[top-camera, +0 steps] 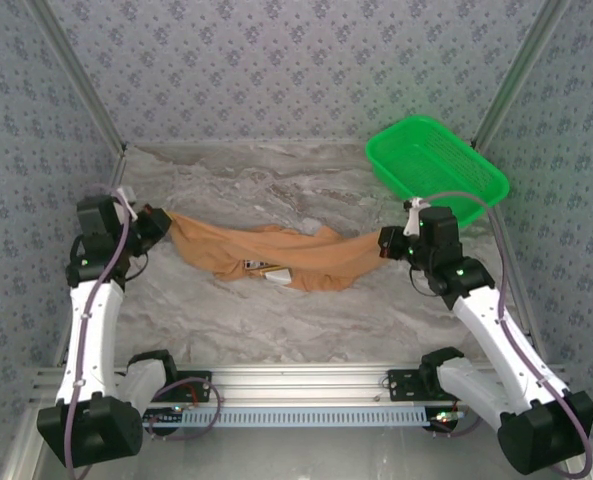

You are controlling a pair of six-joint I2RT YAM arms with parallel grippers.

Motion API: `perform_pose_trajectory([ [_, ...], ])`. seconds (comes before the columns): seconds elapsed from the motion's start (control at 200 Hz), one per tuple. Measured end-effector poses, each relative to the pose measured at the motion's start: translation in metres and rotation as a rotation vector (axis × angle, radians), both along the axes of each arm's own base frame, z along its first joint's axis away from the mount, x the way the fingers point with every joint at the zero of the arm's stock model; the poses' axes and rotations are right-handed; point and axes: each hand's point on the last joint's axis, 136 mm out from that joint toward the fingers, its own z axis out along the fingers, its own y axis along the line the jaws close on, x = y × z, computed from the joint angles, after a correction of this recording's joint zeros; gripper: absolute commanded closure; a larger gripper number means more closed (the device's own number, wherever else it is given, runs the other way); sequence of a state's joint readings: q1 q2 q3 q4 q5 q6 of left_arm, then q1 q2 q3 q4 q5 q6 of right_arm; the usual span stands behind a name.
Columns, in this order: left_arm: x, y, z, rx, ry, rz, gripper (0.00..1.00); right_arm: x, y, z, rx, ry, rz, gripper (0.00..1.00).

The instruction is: Fold the inside-out t-shirt

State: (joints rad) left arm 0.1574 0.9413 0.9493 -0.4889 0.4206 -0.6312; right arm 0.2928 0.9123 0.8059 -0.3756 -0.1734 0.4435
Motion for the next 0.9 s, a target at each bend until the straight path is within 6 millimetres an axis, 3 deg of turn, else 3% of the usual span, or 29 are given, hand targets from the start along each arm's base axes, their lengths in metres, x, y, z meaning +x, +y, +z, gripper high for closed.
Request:
perform_pose_trajectory([
  [0.17, 0.012, 0.010, 0.069, 0.025, -0.138, 0.046, 1.00, 0.027, -0.002, 0.051, 0.011, -0.102, -0.020, 1.00],
  [0.31, 0.011, 0.018, 0.140, 0.046, -0.277, 0.079, 1.00, 0.033, -0.016, 0.143, 0.021, -0.301, -0.060, 1.00],
  [0.455, -0.015, 0.016, 0.226, 0.093, -0.459, 0.090, 1.00, 0.000, -0.029, 0.253, 0.036, -0.557, -0.084, 1.00],
  [0.56, -0.046, 0.014, 0.281, 0.143, -0.583, 0.109, 1.00, -0.037, -0.043, 0.309, 0.041, -0.697, -0.111, 1.00],
  [0.735, -0.096, 0.011, 0.349, 0.215, -0.732, 0.143, 1.00, -0.087, -0.061, 0.361, 0.035, -0.831, -0.148, 1.00],
  [0.809, -0.115, 0.011, 0.373, 0.241, -0.789, 0.163, 1.00, -0.097, -0.066, 0.373, 0.025, -0.857, -0.167, 1.00],
  [0.899, -0.121, 0.014, 0.388, 0.264, -0.816, 0.184, 1.00, -0.099, -0.071, 0.376, 0.004, -0.860, -0.186, 1.00],
])
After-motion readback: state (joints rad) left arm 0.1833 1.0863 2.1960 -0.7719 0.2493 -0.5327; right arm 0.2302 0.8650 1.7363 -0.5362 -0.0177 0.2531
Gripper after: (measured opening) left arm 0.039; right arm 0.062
